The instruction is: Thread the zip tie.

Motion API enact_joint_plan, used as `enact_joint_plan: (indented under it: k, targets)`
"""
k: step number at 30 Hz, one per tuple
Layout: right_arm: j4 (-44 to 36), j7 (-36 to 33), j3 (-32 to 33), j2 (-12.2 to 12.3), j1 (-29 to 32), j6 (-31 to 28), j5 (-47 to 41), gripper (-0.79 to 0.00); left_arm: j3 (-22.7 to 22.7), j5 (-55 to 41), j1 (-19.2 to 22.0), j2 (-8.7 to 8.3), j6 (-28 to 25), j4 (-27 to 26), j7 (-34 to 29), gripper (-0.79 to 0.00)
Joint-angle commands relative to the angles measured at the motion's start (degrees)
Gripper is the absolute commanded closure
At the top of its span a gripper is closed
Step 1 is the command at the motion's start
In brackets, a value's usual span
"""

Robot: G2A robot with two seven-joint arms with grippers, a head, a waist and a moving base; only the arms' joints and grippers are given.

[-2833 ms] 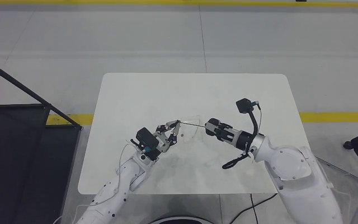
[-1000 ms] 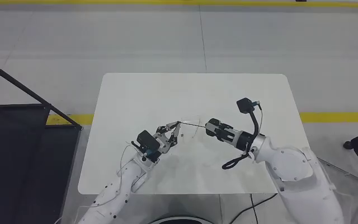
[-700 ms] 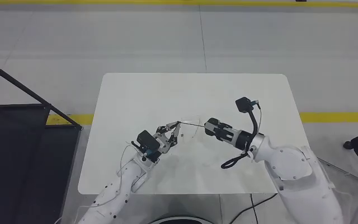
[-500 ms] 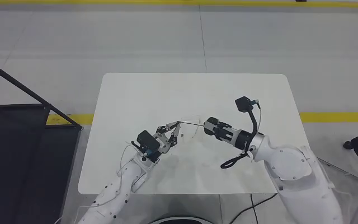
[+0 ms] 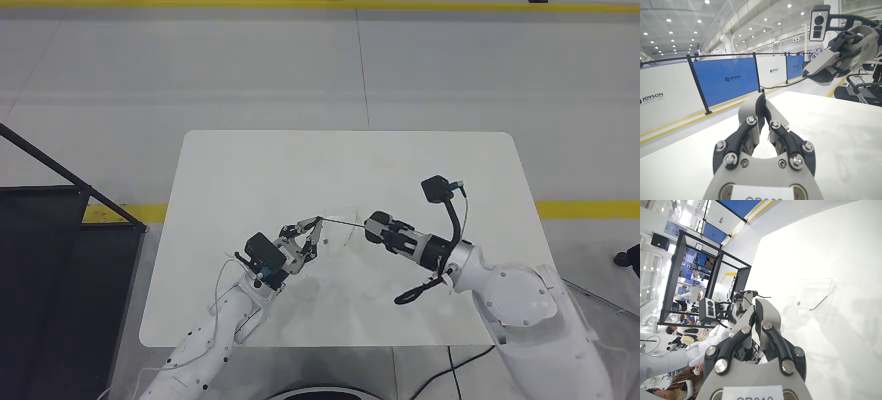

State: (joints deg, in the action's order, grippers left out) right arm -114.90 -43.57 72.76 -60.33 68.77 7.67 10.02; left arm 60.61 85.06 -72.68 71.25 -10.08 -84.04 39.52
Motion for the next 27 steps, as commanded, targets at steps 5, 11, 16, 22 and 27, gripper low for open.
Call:
enact_joint_plan:
  k: [5,11,16,22,27]
  targets:
    - [-0.8,-0.2,0.6,0.1,0.8,1.1,0.3,0.0,0.0,0.0,0.0,0.0,0.0,0.0,0.0,0.0]
    - [-2.4,-2.1,1.2,0.3,0.3,4.8,1.4,0.0,0.0,0.0,0.0,0.0,0.0,0.0,0.0,0.0]
    - [-6.0,-6.9,1.1,0.7,-1.4,12.5,5.6,0.0,0.0,0.0,0.0,0.0,0.0,0.0,0.0,0.0]
    - [-9.6,-12.3,-0.9,0.9,-5.1,21.3,10.9,0.0,0.0,0.0,0.0,0.0,0.0,0.0,0.0,0.0]
    - [-10.0,-12.8,-1.1,0.9,-5.5,22.0,11.4,0.0,0.0,0.0,0.0,0.0,0.0,0.0,0.0,0.0]
